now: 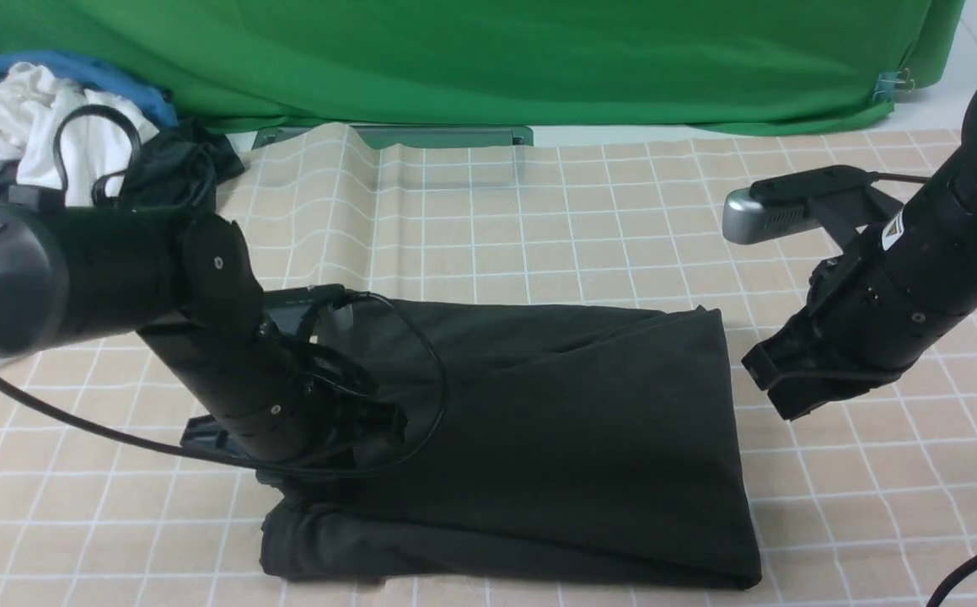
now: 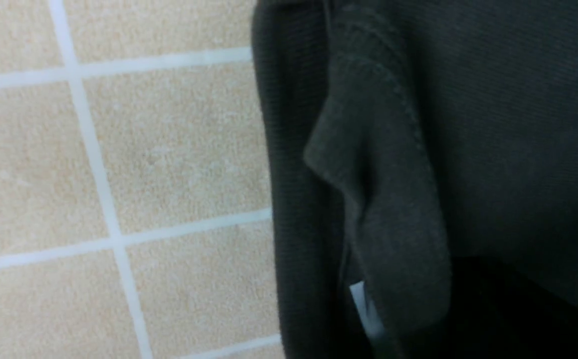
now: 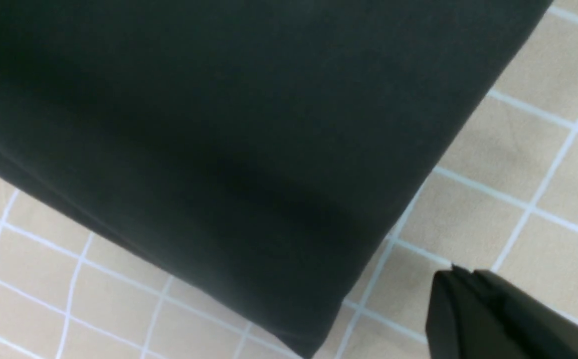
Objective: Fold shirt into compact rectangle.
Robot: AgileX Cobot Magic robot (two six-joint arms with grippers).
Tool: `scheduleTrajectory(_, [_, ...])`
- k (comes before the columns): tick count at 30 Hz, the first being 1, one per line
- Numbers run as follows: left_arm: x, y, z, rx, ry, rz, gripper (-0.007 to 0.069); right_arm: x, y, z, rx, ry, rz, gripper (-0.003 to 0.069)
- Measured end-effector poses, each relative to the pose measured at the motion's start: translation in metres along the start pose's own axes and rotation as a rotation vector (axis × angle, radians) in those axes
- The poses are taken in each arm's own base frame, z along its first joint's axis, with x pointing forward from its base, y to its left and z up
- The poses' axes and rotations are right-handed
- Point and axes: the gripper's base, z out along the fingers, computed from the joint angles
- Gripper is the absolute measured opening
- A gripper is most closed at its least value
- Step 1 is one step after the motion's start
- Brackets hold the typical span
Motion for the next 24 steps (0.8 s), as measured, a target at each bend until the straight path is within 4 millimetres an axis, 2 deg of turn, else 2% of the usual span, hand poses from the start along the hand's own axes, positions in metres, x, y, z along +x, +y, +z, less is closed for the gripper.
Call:
scheduleTrajectory(8, [-0.002, -0.006, -0.036, 0.008, -0.157, 0.04, 0.0018, -0.002, 0.0, -0.001, 0.002, -0.019, -0.001, 0.0036])
scheduleTrajectory(11, [-0.002, -0.005, -0.037, 0.0, -0.166, 0.027, 0.0018, -0.006, 0.001, -0.008, 0.007, -0.031, -0.01, 0.0036])
scheduleTrajectory(13, [-0.003, -0.002, -0.03, -0.015, -0.144, 0.003, 0.0018, -0.01, 0.003, -0.02, 0.01, -0.061, -0.021, 0.0036])
scheduleTrajectory(15, [-0.005, 0.002, -0.02, -0.028, -0.111, -0.012, 0.0018, -0.013, 0.005, -0.037, 0.012, -0.111, -0.032, 0.0036])
scheduleTrajectory(17, [-0.007, 0.006, -0.008, -0.043, -0.08, -0.016, 0.0018, -0.012, 0.01, -0.062, 0.014, -0.195, -0.047, 0.0036])
scheduleTrajectory(18, [-0.007, 0.006, -0.006, -0.045, -0.074, -0.017, 0.0018, -0.012, 0.01, -0.065, 0.015, -0.205, -0.049, 0.0036])
scheduleTrajectory(19, [-0.007, 0.007, -0.002, -0.047, -0.065, -0.019, 0.0018, -0.009, 0.014, -0.086, 0.019, -0.277, -0.061, 0.0036])
scheduleTrajectory(21, [-0.007, 0.006, -0.004, -0.04, -0.071, -0.018, 0.0018, 0.003, 0.019, -0.118, 0.035, -0.396, -0.083, 0.0036])
scheduleTrajectory(22, [-0.007, 0.005, -0.007, -0.035, -0.081, -0.015, 0.0018, 0.007, 0.02, -0.127, 0.041, -0.43, -0.09, 0.0036])
scheduleTrajectory(24, [-0.005, 0.001, -0.022, -0.017, -0.127, -0.004, 0.0018, 0.022, 0.023, -0.156, 0.063, -0.542, -0.111, 0.0036])
